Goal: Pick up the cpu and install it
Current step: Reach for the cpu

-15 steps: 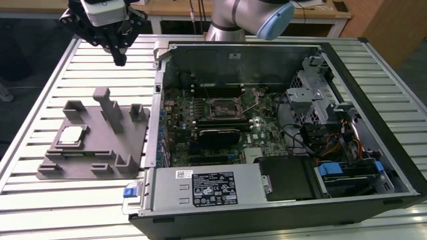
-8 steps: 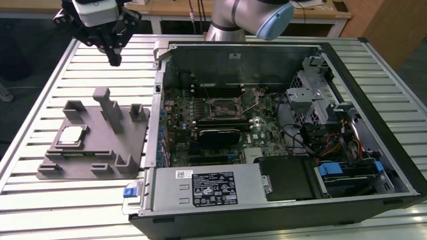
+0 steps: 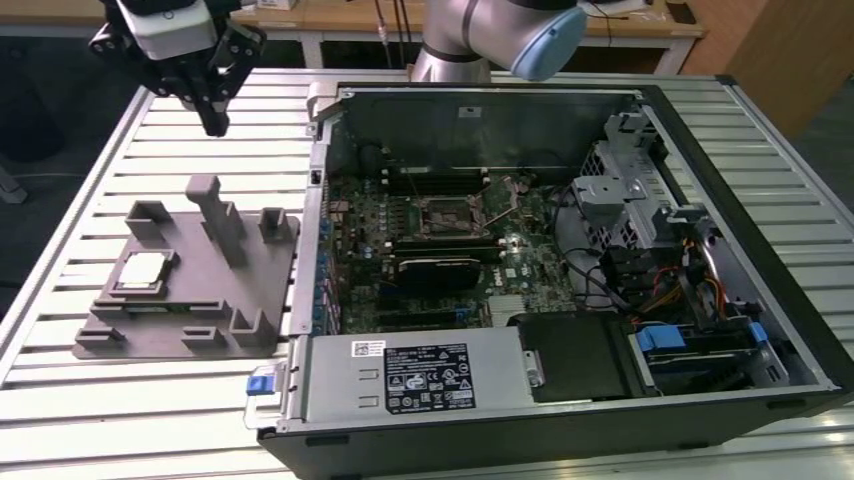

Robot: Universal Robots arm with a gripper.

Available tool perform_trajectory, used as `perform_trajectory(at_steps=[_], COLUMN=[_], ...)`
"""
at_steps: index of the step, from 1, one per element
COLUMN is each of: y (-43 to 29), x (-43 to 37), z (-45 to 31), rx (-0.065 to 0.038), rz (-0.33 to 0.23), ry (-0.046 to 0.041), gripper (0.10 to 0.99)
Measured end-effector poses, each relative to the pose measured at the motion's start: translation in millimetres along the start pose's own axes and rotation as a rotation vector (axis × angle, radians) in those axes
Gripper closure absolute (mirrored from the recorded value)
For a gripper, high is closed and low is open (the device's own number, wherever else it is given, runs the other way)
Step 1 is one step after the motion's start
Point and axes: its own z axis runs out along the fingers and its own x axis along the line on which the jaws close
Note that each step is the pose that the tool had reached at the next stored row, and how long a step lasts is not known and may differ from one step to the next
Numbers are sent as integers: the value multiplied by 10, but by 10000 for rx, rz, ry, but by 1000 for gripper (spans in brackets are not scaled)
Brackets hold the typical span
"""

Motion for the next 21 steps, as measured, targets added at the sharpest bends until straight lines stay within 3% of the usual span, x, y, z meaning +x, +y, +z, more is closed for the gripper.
perform_trajectory(at_steps=[7,21], y=[-25,-143], x=[125,342], z=[81,237], rx=[2,3], rz=[2,3], ry=[6,45], gripper=[980,980])
